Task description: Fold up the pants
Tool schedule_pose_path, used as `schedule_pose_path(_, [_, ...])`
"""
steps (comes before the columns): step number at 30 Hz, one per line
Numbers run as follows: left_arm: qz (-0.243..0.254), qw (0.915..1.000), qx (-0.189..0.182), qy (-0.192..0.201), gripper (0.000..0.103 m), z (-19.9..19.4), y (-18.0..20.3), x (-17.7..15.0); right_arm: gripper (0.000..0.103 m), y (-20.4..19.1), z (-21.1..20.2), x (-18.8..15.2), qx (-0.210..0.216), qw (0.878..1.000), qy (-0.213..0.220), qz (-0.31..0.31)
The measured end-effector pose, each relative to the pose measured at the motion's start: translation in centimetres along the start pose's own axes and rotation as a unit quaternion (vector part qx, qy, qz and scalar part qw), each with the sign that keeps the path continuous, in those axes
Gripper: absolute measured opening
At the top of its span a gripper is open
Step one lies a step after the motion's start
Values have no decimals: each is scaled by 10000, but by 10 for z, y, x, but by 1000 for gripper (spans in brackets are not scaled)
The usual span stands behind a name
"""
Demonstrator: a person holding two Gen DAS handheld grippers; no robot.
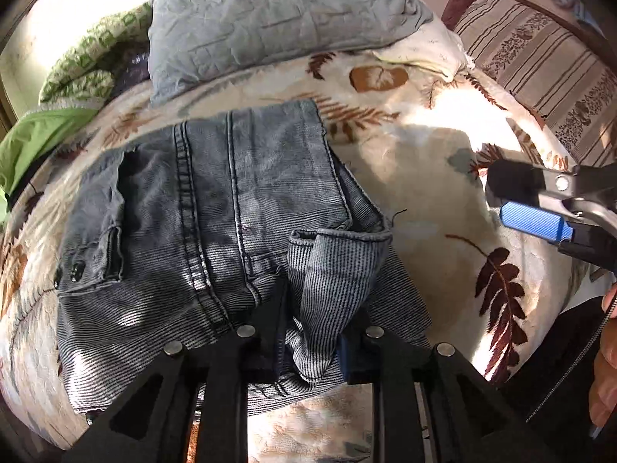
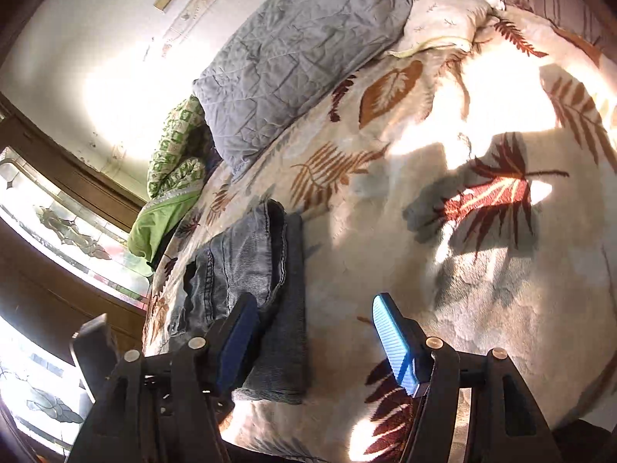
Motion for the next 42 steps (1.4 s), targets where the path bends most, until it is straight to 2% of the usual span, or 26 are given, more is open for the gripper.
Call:
schedule_pose_path(1, [-94, 9995, -292, -22, 43, -7, 0, 2, 67, 4, 1, -2, 15, 10000, -72, 18])
schedule_pose_path(3, [-486, 9951, -866, 4, 48, -27, -12, 7, 67, 4, 3, 0, 65, 9999, -67, -47])
schedule_pose_path(5, [-858, 9902, -1056, 323, 51, -55, -30, 10, 67, 3, 2, 0, 184, 9998, -40, -33])
schedule_pose_path(6, [-1031, 9876, -1043, 554, 53, -70, -43, 10, 67, 2, 1, 0, 266, 9996, -27, -21])
schedule_pose_path(8, [-1347, 9809, -873, 1102, 69, -99, -70, 9, 67, -3, 2, -1, 470, 9989, -83, 5])
schedule_pose_path(10, [-1691, 9747, -279, 1434, 76, -111, -103, 3, 67, -10, 5, -5, 784, 9965, -270, 34])
schedule_pose_path(11, [-1812, 9729, -41, 1438, 76, -109, -117, -2, 67, -16, 8, -8, 901, 9952, -394, 13])
schedule_pose_path(13, [-2145, 9703, 256, 1091, 75, -95, -143, -12, 67, -27, 14, -15, 1095, 9922, -594, -1])
schedule_pose_path(15, [-2393, 9672, 227, 816, 75, -78, -158, -24, 67, -38, 20, -21, 1401, 9866, -818, 153])
schedule_pose_path(17, [-2453, 9672, 178, 632, 75, -65, -161, -37, 67, -48, 26, -24, 1984, 9743, -986, 411])
schedule_pose_path(19, [-2460, 9680, 79, 486, 75, -52, -160, -46, 67, -56, 34, -28, 2311, 9646, -1125, 591])
schedule_pose_path(20, [-2490, 9675, 39, 445, 75, -47, -160, -48, 67, -55, 42, -31, 2281, 9639, -1212, 645])
schedule_pose_path(21, [-2528, 9666, 0, 421, 75, -45, -160, -51, 67, -49, 54, -35, 1963, 9694, -1312, 677])
schedule_pose_path(22, [-2576, 9653, -80, 417, 76, -45, -161, -54, 66, -37, 66, -41, 1366, 9773, -1421, 780])
schedule_pose_path(23, [-2615, 9642, -99, 428, 76, -46, -161, -54, 54, -24, 75, -48, 1146, 9758, -1525, 1069])
schedule_pose_path(25, [-2595, 9640, -83, 567, 76, -53, -163, -53, 54, -24, 69, -48, 1290, 9741, -1413, 1204])
schedule_pose_path(27, [-2570, 9638, -48, 713, 76, -57, -165, -50, 57, -41, 59, -42, 1210, 9799, -1285, 930])
schedule_pose_path(29, [-2541, 9651, -97, 619, 76, -50, -164, -49, 59, -58, 57, -36, 1290, 9805, -1283, 748])
schedule_pose_path(30, [-2569, 9650, -110, 514, 76, -44, -164, -51, 60, -63, 61, -34, 1165, 9820, -1303, 715])
schedule_pose_path(34, [-2735, 9602, -190, 530, 79, -34, -167, -60, 60, -59, 86, -37, 676, 9777, -1637, 1129])
schedule_pose_path(36, [-2701, 9610, -185, 566, 80, -33, -167, -61, 60, -53, 88, -37, 804, 9736, -1600, 1417])
schedule_pose_path(38, [-2714, 9605, -209, 579, 80, -32, -167, -63, 59, -54, 89, -32, 836, 9757, -1425, 1439])
schedule_pose_path(39, [-2745, 9597, -219, 566, 81, -31, -168, -64, 53, -57, 90, -30, 790, 9784, -1388, 1316])
schedule_pose_path(40, [-2773, 9589, -248, 547, 82, -29, -170, -65, 15, -61, 91, -28, 646, 9816, -1403, 1126])
schedule_pose_path(41, [-2809, 9577, -289, 547, 83, -28, -170, -67, 6, -63, 90, -28, 507, 9846, -1366, 971])
schedule_pose_path(42, [-2848, 9564, -333, 546, 83, -28, -172, -68, 6, -69, 85, -27, 389, 9880, -1293, 749])
Point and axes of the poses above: each gripper's, at about its wrist camera, not at the fingertips, and z roughly the way its jaws point, y to its right, x to its top, the point moved 2 cm from there along z, roughly the way its jaws point, and after that the axes turned 1 degree about -x, right-handed, at the moved point
